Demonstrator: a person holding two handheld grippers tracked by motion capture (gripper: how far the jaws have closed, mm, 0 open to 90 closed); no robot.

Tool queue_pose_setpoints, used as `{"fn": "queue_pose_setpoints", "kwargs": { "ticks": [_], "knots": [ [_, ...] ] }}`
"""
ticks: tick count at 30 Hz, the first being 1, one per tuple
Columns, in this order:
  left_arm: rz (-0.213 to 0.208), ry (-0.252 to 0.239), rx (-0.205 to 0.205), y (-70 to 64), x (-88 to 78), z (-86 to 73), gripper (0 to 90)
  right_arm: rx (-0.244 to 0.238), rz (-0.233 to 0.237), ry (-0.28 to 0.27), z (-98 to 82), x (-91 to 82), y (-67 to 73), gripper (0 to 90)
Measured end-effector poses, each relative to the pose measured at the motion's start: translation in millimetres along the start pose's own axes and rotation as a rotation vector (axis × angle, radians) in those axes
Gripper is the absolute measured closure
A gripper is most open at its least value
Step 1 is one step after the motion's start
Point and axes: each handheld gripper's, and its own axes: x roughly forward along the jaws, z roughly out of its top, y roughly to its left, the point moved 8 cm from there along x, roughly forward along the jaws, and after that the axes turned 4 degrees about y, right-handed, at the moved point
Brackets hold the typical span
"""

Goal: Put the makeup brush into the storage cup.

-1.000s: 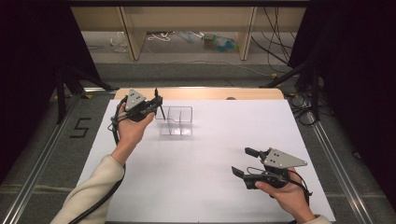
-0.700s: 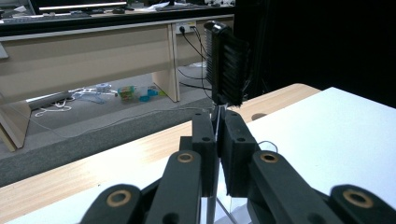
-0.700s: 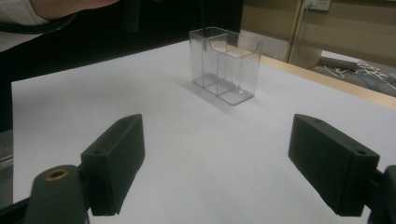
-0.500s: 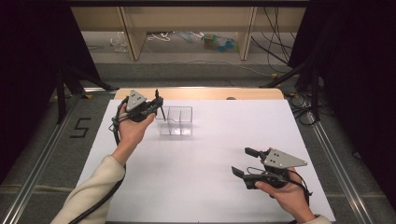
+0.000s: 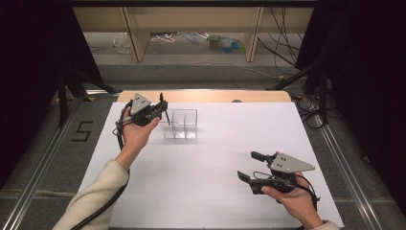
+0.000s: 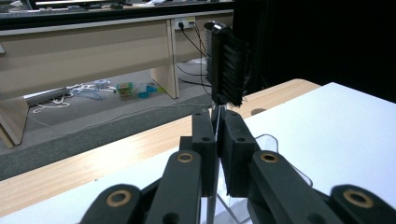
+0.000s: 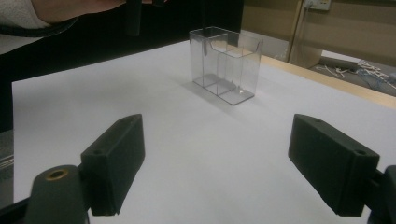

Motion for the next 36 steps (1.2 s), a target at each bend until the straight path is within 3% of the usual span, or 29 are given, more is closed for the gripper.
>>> {"fn": "queue_pose_setpoints", "kwargs": {
  "ticks": [4, 5, 29, 31, 36],
  "knots": [
    [0.002, 0.001, -0.001, 0.2, 0.3, -0.5, 84.9, -0.004, -0.006, 0.026, -1.7, -2.0, -0.8, 19.8],
    [0.002, 0.001, -0.001, 0.4, 0.4, -0.8, 84.9, -0.002, 0.002, 0.006, -0.5, -0.3, -0.2, 19.7],
    [0.006, 0.036, -0.008, 1.9, 8.1, -13.6, 84.7, -0.003, 0.012, -0.001, -0.3, 1.0, 0.3, 19.8],
    [0.005, 0.036, -0.01, 2.1, 8.5, -14.0, 84.7, 0.019, 0.021, 0.014, -1.6, 0.6, 2.3, 19.8],
    [0.002, 0.037, -0.014, 1.2, 9.2, -15.1, 84.7, 0.021, 0.022, 0.011, -1.5, 0.7, 2.5, 19.8]
  ]
}}
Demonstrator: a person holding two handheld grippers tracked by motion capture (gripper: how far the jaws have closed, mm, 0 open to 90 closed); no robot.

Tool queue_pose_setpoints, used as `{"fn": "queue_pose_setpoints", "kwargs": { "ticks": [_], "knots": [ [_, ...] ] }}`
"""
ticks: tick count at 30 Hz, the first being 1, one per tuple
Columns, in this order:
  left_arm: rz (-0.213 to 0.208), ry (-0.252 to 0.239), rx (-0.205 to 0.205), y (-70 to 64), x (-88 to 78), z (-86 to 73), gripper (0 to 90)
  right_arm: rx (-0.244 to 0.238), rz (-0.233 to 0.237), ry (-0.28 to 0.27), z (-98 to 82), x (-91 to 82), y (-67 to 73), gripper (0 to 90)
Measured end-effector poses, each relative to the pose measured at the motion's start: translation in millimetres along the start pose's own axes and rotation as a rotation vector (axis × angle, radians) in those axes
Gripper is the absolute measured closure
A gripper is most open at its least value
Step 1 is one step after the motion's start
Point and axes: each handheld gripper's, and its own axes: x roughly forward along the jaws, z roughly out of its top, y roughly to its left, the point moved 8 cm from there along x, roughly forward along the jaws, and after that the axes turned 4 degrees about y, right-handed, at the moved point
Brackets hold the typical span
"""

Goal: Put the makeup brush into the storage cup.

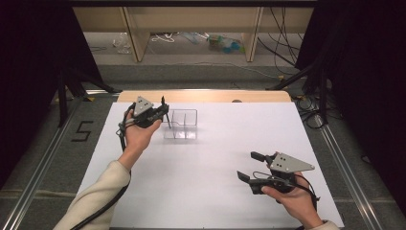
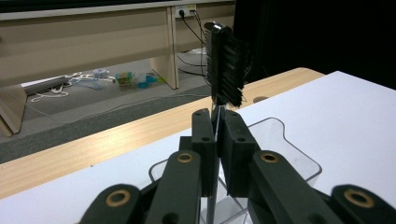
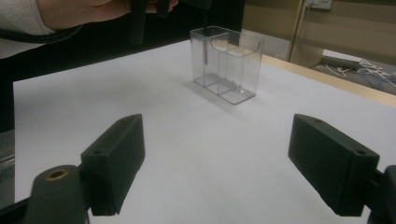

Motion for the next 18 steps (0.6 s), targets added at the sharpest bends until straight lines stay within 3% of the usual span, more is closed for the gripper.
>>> {"fn": "queue_pose_setpoints", "kwargs": {
  "ticks": [3, 4, 5, 11, 13, 18],
  "knots": [
    [-0.001, 0.0, -0.001, 0.0, 0.2, -0.1, 84.6, -0.002, -0.001, 0.003, -0.2, -0.2, -0.1, 19.8],
    [-0.001, 0.001, -0.004, 0.0, 0.4, -0.5, 84.6, -0.023, -0.009, -0.01, 1.0, 0.1, -2.0, 19.8],
    [-0.001, 0.002, -0.004, 0.1, 0.6, -0.9, 84.6, -0.002, -0.001, 0.003, -0.2, -0.2, -0.1, 19.8],
    [-0.004, 0.01, -0.007, 0.2, 1.6, -2.7, 84.7, -0.024, -0.009, -0.008, 0.8, 0.3, -1.9, 19.8],
    [-0.007, 0.01, -0.006, 0.1, 1.8, -2.9, 84.8, -0.002, 0.001, 0.004, -0.4, 0.0, 0.1, 19.8],
    [-0.006, 0.018, -0.015, 0.7, 2.2, -4.6, 84.7, -0.025, -0.012, -0.001, 0.3, -0.2, -2.0, 19.8]
  ]
}}
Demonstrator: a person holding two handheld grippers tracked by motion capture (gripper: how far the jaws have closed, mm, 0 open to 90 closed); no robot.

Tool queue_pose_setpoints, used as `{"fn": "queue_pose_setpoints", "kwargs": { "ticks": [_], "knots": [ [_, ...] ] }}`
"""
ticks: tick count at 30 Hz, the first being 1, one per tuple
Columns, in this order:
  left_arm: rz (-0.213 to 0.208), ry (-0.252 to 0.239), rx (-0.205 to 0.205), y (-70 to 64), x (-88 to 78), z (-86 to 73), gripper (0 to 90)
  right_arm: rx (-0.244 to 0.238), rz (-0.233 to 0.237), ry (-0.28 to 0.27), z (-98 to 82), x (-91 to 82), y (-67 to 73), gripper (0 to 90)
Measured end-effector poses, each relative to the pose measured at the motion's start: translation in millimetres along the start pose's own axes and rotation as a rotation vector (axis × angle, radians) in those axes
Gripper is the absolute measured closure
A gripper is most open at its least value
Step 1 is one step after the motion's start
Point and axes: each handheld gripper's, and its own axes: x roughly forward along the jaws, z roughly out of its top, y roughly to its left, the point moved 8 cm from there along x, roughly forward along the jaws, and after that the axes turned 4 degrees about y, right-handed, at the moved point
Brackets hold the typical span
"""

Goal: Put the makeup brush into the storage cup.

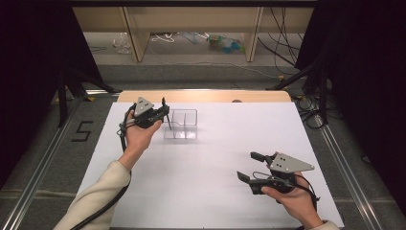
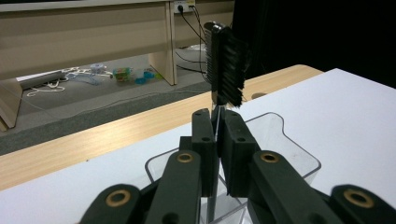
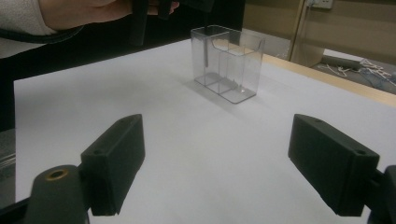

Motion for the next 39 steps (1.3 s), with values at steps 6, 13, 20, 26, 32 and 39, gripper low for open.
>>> {"fn": "queue_pose_setpoints", "kwargs": {
  "ticks": [6, 13, 20, 26, 32, 39],
  "knots": [
    [-0.004, 0.033, -0.046, 1.2, 0.4, -1.0, 74.1, -0.001, 0.0, 0.0, -0.1, 0.0, 0.0, 19.8],
    [0.025, 0.076, -0.071, -0.7, -4.6, 2.2, 26.4, -0.001, -0.001, 0.001, -0.1, -0.2, 0.0, 19.7],
    [0.041, 0.082, -0.065, 2.1, -18.9, 0.4, 15.6, -0.003, -0.002, 0.0, 0.1, -0.6, -0.1, 19.7],
    [0.009, 0.066, -0.056, 1.2, -30.9, -3.0, 13.7, 0.0, 0.0, -0.02, 1.4, 0.9, 0.3, 19.7],
    [-0.024, 0.001, -0.028, -6.9, -45.9, -1.8, 13.5, -0.001, 0.0, -0.019, 1.2, 1.0, 0.4, 19.7],
    [-0.07, -0.037, -0.021, -14.6, -62.2, -5.3, 13.3, -0.001, -0.003, 0.0, -0.1, -0.5, -0.3, 19.7]
  ]
}}
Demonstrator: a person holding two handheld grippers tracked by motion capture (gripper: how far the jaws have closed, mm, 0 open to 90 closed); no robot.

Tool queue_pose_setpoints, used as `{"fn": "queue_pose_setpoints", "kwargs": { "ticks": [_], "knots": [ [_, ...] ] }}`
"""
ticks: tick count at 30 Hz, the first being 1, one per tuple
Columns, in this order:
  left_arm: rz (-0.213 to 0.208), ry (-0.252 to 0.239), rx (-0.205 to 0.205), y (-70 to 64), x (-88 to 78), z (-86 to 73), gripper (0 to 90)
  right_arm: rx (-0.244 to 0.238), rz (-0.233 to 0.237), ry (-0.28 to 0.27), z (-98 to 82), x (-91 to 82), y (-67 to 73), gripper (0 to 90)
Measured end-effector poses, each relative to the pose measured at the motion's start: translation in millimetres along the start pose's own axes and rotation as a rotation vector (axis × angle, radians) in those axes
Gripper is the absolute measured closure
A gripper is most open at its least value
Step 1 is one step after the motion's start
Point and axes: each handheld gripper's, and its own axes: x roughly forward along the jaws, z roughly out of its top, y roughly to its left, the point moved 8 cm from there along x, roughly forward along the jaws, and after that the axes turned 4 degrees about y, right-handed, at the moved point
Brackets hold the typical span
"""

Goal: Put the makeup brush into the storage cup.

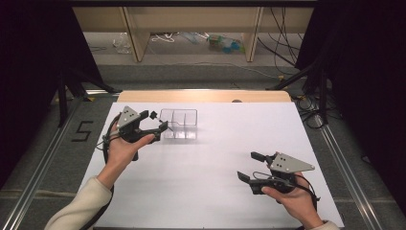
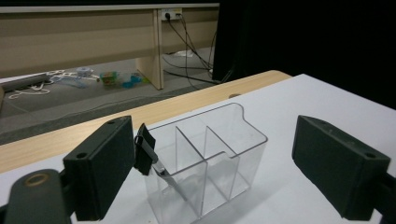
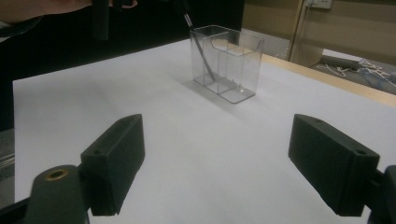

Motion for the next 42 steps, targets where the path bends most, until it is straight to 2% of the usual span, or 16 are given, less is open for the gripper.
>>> {"fn": "queue_pose_setpoints", "kwargs": {
  "ticks": [9, 15, 19, 26, 30, 32, 36, 41, 42],
  "knots": [
    [-0.034, -0.005, 0.005, -14.8, -17.8, -17.9, 14.9, 0.001, 0.004, -0.01, 0.9, 0.6, 0.5, 19.7],
    [-0.026, -0.02, 0.016, -15.4, -30.0, -21.5, 14.7, -0.001, 0.002, 0.0, 0.2, 0.1, 0.5, 19.7],
    [-0.028, -0.029, 0.017, -16.5, -37.4, -25.8, 14.7, 0.003, 0.004, -0.02, 1.6, 1.5, 0.9, 19.7],
    [-0.05, -0.047, 0.035, -27.1, -53.3, -33.6, 15.0, 0.007, 0.003, 0.001, 0.3, 0.0, 0.7, 19.7],
    [-0.066, -0.063, 0.044, -34.2, -63.0, -37.1, 15.2, 0.004, 0.004, -0.006, 0.6, 0.8, 0.6, 19.7],
    [-0.074, -0.072, 0.035, -37.2, -67.6, -39.6, 15.2, 0.005, 0.005, -0.006, 0.6, 1.1, 0.7, 19.7],
    [-0.077, -0.085, 0.041, -39.2, -73.4, -43.1, 15.1, 0.019, 0.011, 0.002, -0.2, 0.8, 1.8, 19.7],
    [-0.094, -0.096, 0.05, -40.7, -80.3, -48.0, 14.8, 0.018, -0.001, 0.009, -0.5, -0.3, 0.5, 19.7],
    [-0.095, -0.1, 0.045, -40.3, -81.8, -49.1, 14.8, 0.005, -0.006, 0.0, 0.1, -0.1, -0.7, 19.7]
  ]
}}
